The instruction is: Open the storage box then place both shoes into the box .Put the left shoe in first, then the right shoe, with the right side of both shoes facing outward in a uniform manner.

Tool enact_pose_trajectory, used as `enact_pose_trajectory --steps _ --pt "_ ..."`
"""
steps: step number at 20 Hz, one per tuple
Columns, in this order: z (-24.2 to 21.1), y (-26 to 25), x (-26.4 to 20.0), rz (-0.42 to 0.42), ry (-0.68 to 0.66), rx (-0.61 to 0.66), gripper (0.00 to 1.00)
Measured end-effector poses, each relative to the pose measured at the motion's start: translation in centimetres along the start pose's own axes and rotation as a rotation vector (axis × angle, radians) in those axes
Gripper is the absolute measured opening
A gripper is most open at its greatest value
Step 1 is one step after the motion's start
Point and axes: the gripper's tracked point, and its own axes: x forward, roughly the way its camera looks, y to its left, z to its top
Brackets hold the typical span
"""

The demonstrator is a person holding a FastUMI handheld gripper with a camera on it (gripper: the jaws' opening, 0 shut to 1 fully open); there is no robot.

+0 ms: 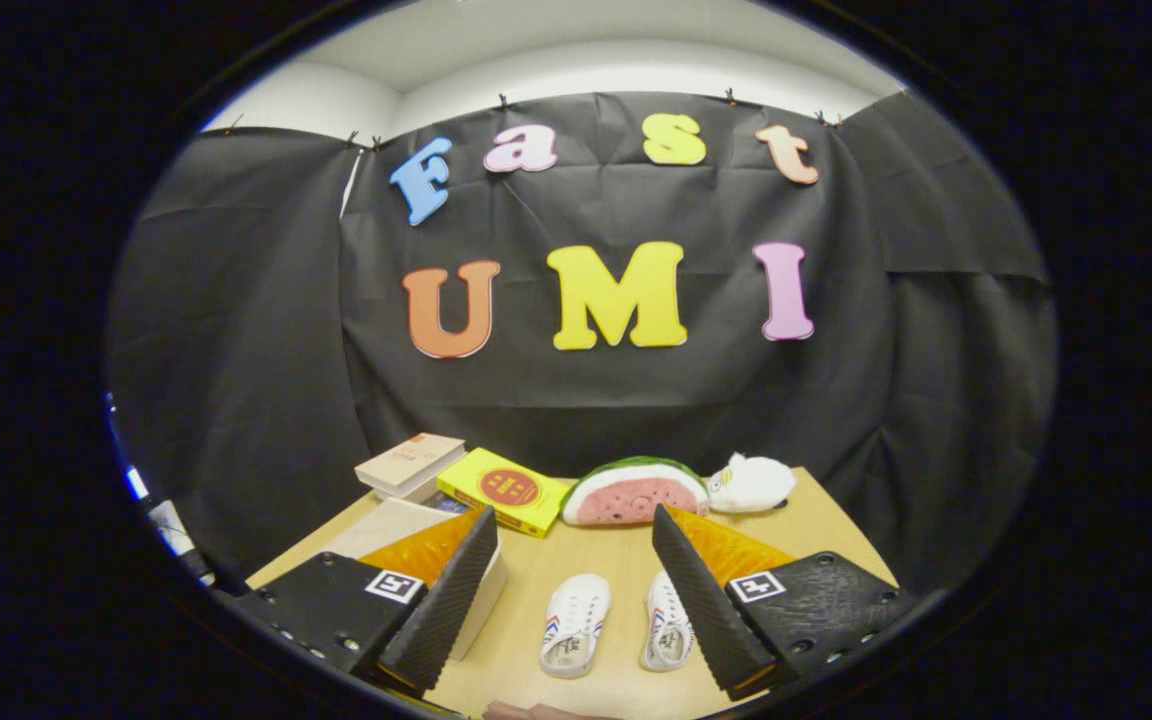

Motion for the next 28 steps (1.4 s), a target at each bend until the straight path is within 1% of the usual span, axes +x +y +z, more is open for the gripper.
enact_pose_trajectory --steps 6,8,12,14,15,18,19,22,25,28 --pt "-3.1 0.4 5.8 0.092 0.126 0.055 0.96" --pt "-4.3 1.1 8.0 0.147 0.167 0.056 0.96" --pt "-7.0 3.5 11.4 0.324 0.283 0.108 0.96" --pt "-9.1 4.7 12.9 0.431 0.379 0.155 0.96" --pt "-9.8 5.2 13.1 0.485 0.427 0.192 0.96" --pt "-11.6 6.2 15.4 0.594 0.550 0.330 0.95" --pt "-12.1 6.9 15.9 0.647 0.590 0.393 0.95" --pt "-13.9 9.5 15.2 0.852 0.772 0.575 0.95" --pt "-15.1 10.7 15.9 0.944 0.847 0.657 0.95" --pt "-15.4 11.6 17.3 0.989 0.857 0.731 0.95"
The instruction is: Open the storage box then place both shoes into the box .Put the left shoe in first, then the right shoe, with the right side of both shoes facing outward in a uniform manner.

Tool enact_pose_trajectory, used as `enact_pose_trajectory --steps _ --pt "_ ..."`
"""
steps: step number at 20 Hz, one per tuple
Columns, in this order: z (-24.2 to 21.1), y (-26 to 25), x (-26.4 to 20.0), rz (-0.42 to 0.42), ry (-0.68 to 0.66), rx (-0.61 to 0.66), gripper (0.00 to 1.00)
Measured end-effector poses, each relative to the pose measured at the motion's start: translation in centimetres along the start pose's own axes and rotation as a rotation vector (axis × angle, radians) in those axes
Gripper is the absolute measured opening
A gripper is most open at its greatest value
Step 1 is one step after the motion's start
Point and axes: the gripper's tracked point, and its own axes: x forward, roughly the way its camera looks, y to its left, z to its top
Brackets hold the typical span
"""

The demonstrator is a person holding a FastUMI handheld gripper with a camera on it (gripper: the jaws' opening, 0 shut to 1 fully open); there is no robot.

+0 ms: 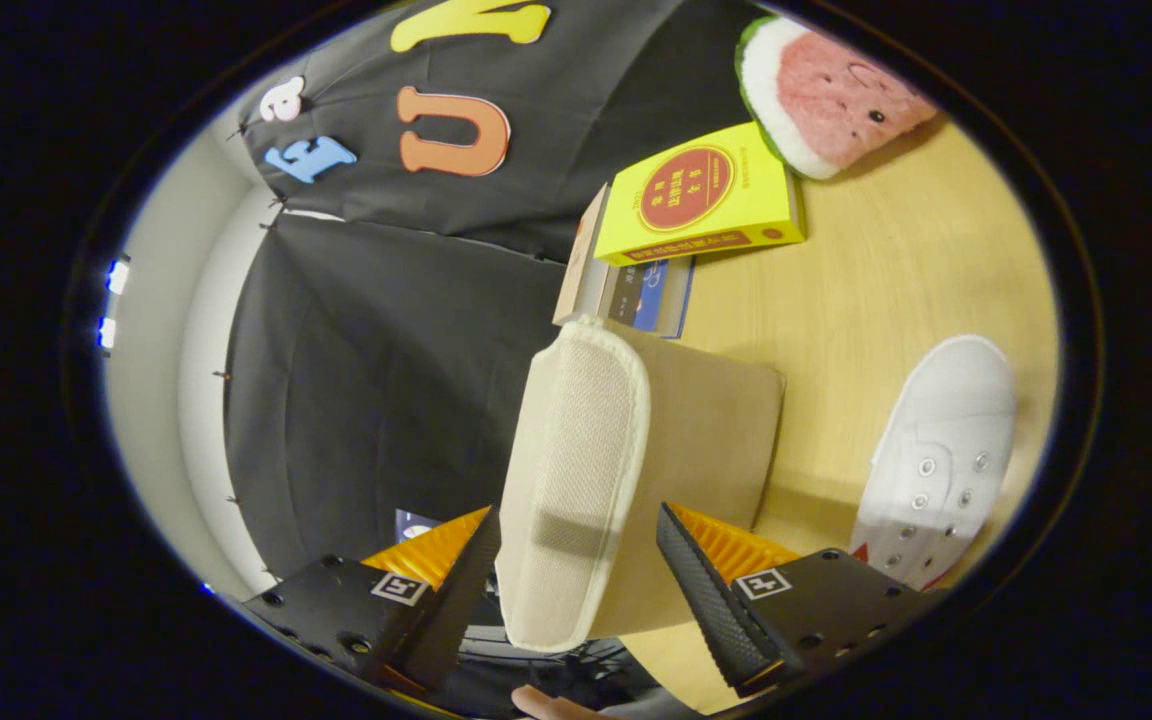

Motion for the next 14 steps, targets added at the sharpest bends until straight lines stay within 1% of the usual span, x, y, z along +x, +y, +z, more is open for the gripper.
enact_pose_trajectory --steps 2,3,4,5,6,7,8,9,10,12,13,14 --pt "0.2 0.4 0.4 0.071 0.017 0.045 0.95" --pt "0.3 0.3 0.5 0.095 0.018 0.066 0.93" --pt "0.4 0.2 0.5 0.107 0.019 0.089 0.93" --pt "0.5 -0.1 0.8 0.111 0.008 0.112 0.84" --pt "0.5 0.5 0.7 0.147 0.015 0.137 0.75" --pt "0.1 0.5 0.8 0.131 0.023 0.137 0.66" --pt "0.3 -0.1 0.3 0.109 0.016 0.142 0.51" --pt "0.0 0.4 0.3 0.112 0.023 0.138 0.36" --pt "0.1 0.1 0.1 0.087 0.021 0.131 0.35" --pt "0.2 0.4 -0.6 0.071 0.008 0.148 0.17" --pt "0.1 0.5 -1.2 0.061 0.011 0.143 0.14" --pt "0.5 1.1 -1.0 0.056 -0.023 0.158 0.14"
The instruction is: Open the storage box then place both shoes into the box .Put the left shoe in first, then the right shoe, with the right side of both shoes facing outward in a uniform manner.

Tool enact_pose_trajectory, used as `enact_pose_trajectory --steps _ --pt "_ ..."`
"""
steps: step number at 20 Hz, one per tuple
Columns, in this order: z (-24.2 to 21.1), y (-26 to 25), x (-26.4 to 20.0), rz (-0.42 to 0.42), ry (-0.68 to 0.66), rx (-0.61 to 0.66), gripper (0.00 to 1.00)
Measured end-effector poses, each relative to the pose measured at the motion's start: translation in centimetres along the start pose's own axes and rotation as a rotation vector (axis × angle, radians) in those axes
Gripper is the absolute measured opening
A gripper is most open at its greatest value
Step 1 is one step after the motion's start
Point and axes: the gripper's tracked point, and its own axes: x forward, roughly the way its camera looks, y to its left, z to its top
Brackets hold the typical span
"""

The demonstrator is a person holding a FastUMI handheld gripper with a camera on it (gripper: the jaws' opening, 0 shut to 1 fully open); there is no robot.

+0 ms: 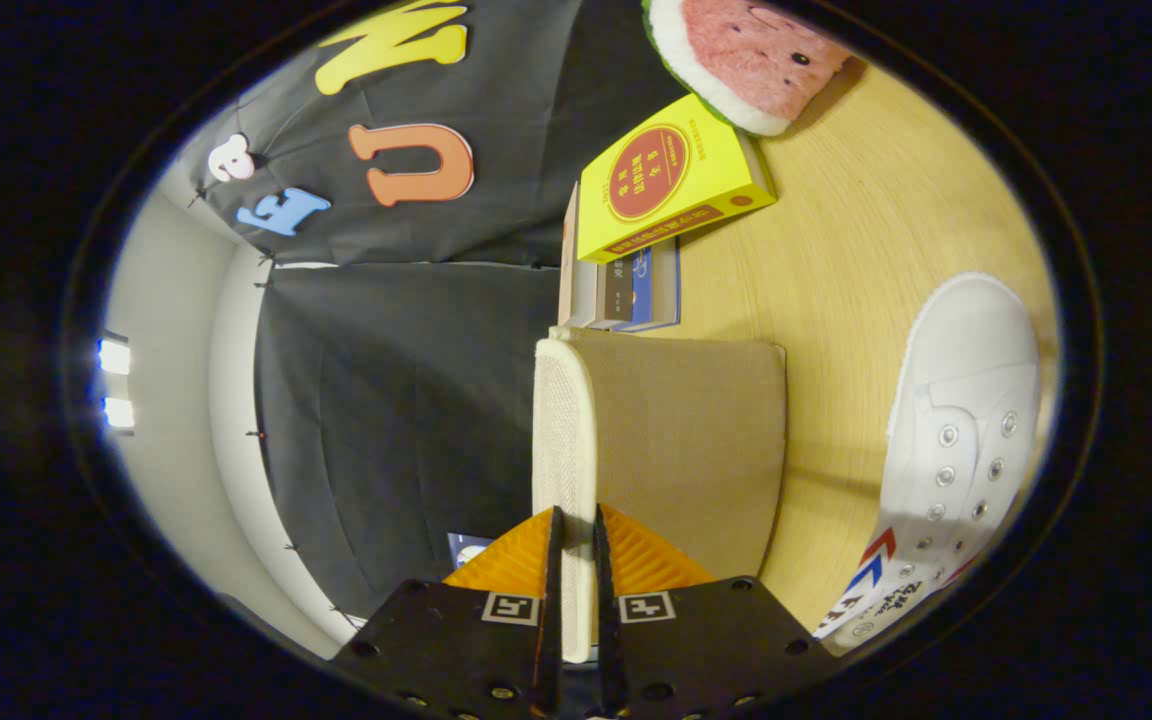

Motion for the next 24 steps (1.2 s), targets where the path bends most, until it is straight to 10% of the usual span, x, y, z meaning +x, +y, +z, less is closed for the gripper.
enact_pose_trajectory --steps 1,15,24 --pt "0.1 0.4 -1.2 -0.016 -0.009 -0.009 0.02" --pt "-1.4 7.2 -1.5 -0.257 -0.136 -0.079 0.01" --pt "-2.1 17.1 3.5 -0.219 -0.140 -0.177 0.01"
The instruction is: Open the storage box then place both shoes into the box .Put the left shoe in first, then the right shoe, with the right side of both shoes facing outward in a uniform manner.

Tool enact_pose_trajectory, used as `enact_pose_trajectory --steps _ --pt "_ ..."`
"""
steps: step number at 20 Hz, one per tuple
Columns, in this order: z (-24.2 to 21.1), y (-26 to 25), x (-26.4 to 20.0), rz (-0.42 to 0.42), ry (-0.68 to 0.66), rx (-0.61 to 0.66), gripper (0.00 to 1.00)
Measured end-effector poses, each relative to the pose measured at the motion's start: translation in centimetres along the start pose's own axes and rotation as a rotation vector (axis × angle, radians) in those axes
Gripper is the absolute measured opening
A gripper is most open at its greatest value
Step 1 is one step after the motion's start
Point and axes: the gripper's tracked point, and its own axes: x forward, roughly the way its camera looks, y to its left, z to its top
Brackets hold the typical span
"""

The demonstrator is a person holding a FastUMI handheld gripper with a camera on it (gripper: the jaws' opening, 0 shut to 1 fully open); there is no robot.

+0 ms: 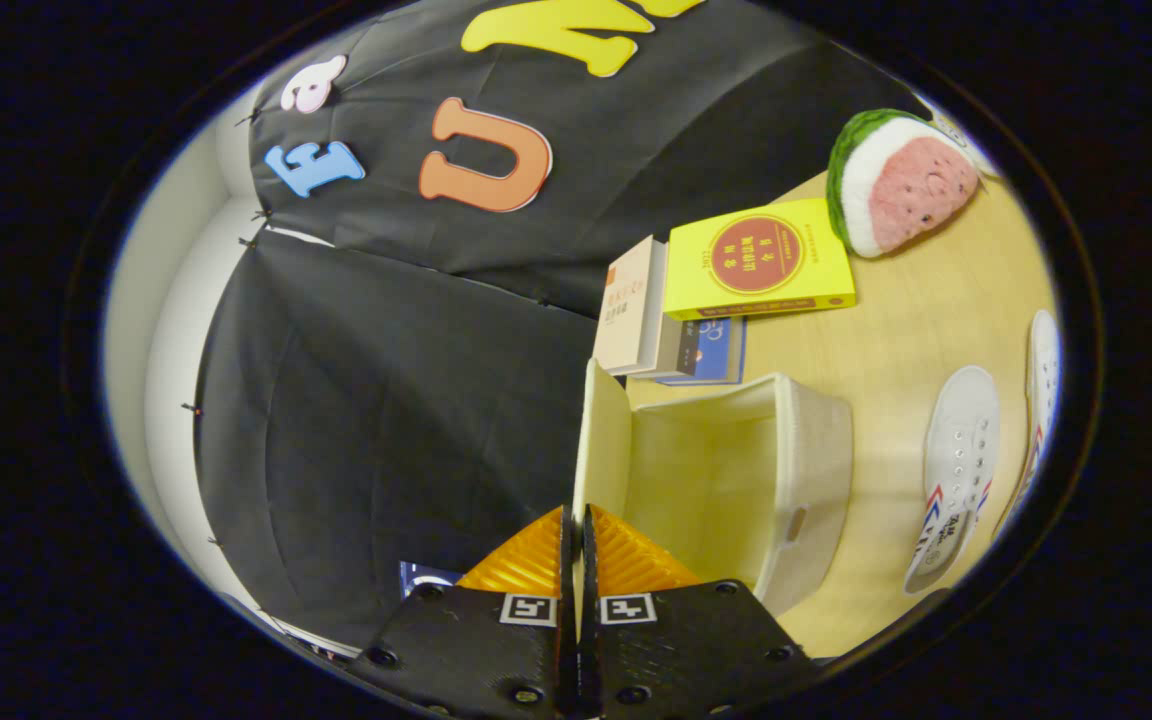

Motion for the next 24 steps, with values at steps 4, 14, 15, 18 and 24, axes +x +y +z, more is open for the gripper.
enact_pose_trajectory --steps 4,14,15,18,24 --pt "-0.4 4.7 3.7 0.037 0.012 -0.021 0.01" --pt "-4.6 11.8 16.3 0.031 0.121 -0.135 0.14" --pt "-4.9 12.1 16.9 0.025 0.134 -0.137 0.22" --pt "-5.7 11.6 17.5 -0.006 0.150 -0.137 0.58" --pt "-4.5 5.9 13.0 -0.174 0.105 -0.138 0.96"
